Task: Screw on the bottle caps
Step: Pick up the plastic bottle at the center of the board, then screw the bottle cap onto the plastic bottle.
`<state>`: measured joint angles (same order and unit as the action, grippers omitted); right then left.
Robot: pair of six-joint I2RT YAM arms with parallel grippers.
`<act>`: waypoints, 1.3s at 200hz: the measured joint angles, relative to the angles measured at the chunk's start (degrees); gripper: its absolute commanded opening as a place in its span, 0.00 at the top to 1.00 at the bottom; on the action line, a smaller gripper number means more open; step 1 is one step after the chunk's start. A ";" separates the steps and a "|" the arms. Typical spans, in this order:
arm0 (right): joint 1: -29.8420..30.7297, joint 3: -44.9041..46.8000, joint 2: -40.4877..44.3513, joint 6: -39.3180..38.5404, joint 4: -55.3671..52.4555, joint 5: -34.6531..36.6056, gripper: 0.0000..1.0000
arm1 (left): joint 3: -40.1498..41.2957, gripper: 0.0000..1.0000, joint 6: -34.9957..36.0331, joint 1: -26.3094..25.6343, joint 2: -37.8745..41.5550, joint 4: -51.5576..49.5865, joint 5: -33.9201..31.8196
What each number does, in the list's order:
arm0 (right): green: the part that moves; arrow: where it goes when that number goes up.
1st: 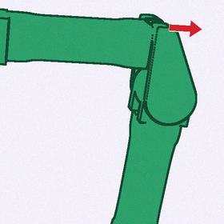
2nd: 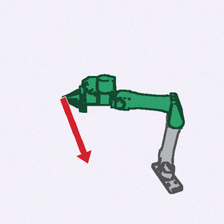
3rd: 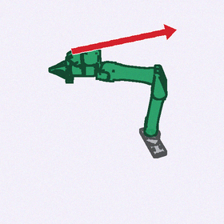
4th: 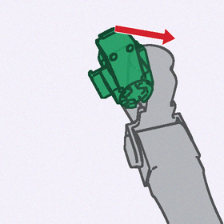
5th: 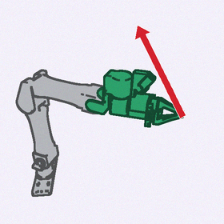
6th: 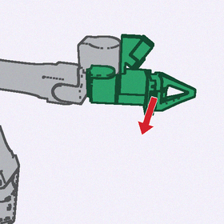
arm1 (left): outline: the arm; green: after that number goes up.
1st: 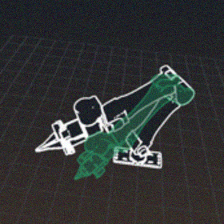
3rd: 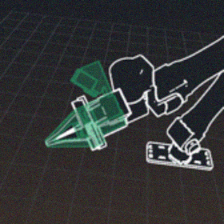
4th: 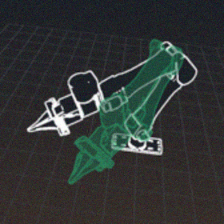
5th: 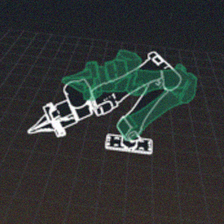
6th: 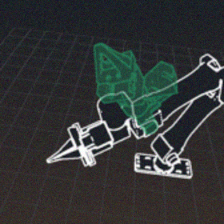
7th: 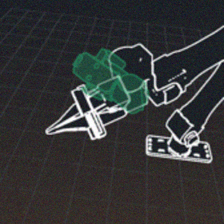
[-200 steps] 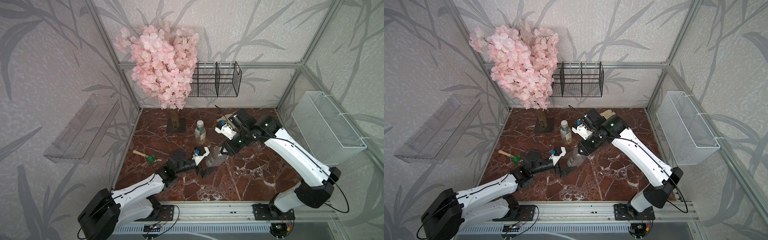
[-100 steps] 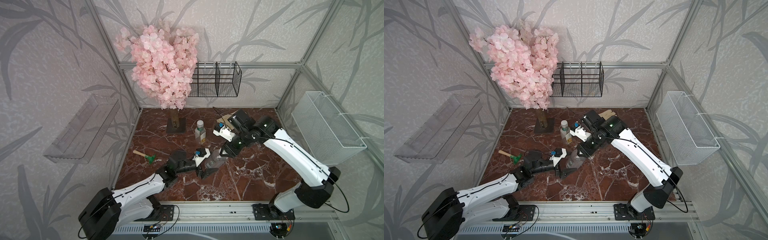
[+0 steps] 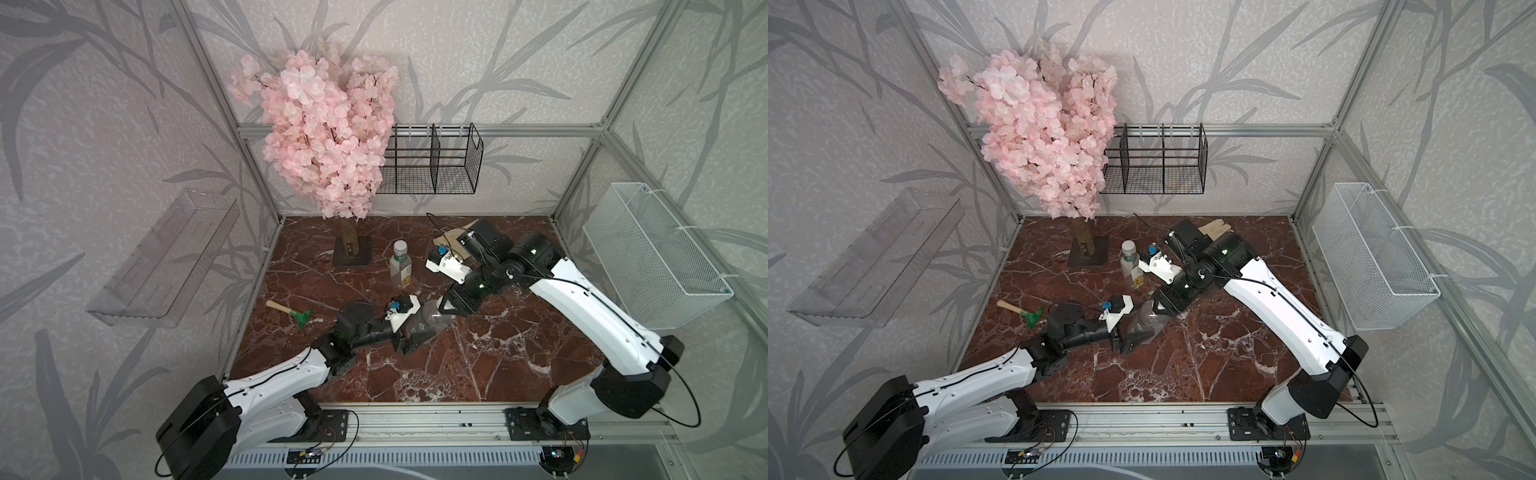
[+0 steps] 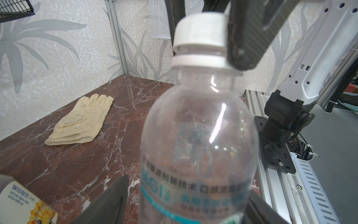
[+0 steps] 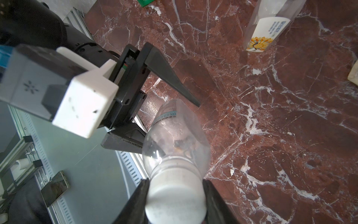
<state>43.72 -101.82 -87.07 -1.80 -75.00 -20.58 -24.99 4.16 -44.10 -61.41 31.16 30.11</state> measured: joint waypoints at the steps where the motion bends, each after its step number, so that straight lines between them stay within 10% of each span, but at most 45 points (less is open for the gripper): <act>1: 0.00 0.00 0.00 0.02 0.00 -0.02 0.66 | 0.02 0.18 -0.02 -0.02 0.02 0.00 0.00; 165: 0.00 0.00 0.00 -0.26 0.61 -1.81 0.64 | 0.42 0.40 0.42 -1.22 0.11 1.07 0.20; 260: 0.00 -0.48 0.00 -0.44 1.51 -1.92 0.24 | 0.42 0.43 0.35 -1.27 -0.52 1.03 -0.02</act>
<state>43.72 -102.30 -87.07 -2.24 -73.49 -22.50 -24.58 4.51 -45.36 -61.93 32.18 30.09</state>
